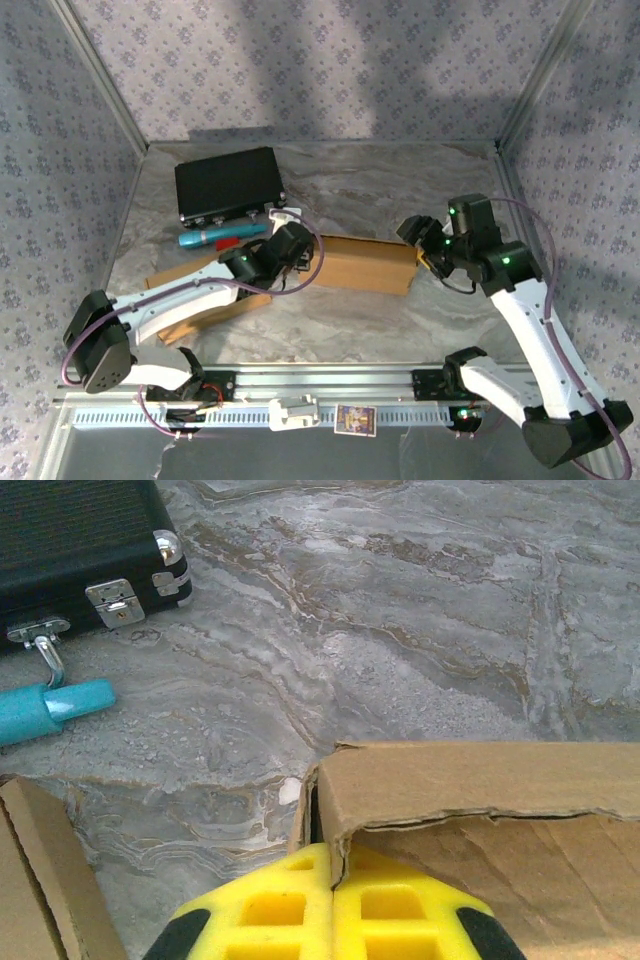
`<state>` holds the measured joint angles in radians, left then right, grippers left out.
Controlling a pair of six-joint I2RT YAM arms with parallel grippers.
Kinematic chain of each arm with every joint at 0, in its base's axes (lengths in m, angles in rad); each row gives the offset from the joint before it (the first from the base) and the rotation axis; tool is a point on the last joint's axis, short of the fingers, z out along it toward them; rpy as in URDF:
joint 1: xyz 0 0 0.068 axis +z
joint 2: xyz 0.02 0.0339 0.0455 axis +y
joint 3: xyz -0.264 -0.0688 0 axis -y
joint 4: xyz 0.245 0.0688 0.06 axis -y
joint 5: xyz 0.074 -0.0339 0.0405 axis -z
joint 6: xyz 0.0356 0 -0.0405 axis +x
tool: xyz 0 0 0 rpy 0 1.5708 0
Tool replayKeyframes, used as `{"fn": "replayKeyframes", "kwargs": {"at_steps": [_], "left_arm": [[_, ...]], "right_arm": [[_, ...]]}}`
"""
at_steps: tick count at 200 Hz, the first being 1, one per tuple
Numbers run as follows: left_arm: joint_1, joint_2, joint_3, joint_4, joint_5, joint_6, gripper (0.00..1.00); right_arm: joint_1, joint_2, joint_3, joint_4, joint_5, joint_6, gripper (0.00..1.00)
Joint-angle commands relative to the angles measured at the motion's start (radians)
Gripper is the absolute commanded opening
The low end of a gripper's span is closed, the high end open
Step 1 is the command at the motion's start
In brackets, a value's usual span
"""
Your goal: Fold the paper box
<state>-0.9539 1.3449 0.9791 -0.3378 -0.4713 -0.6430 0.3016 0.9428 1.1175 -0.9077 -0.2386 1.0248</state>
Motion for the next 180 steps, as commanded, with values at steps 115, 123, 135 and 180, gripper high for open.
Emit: {"fn": "replayKeyframes", "kwargs": {"at_steps": [115, 123, 135, 180], "left_arm": [[-0.029, 0.052, -0.008, -0.181, 0.090, -0.024, 0.00], [-0.029, 0.050, -0.008, -0.183, 0.091, -0.021, 0.00], [-0.029, 0.051, -0.005, -0.190, 0.091, -0.020, 0.00], [-0.029, 0.050, 0.008, -0.200, 0.108, -0.016, 0.00]], "right_arm": [[-0.198, -0.004, -0.193, 0.146, -0.184, 0.392, 0.81], [-0.211, 0.009, -0.205, 0.177, -0.204, 0.398, 0.81], [-0.221, 0.033, -0.199, 0.177, -0.213, 0.384, 0.80], [-0.232, 0.066, -0.233, 0.102, -0.233, 0.294, 0.67]]}}
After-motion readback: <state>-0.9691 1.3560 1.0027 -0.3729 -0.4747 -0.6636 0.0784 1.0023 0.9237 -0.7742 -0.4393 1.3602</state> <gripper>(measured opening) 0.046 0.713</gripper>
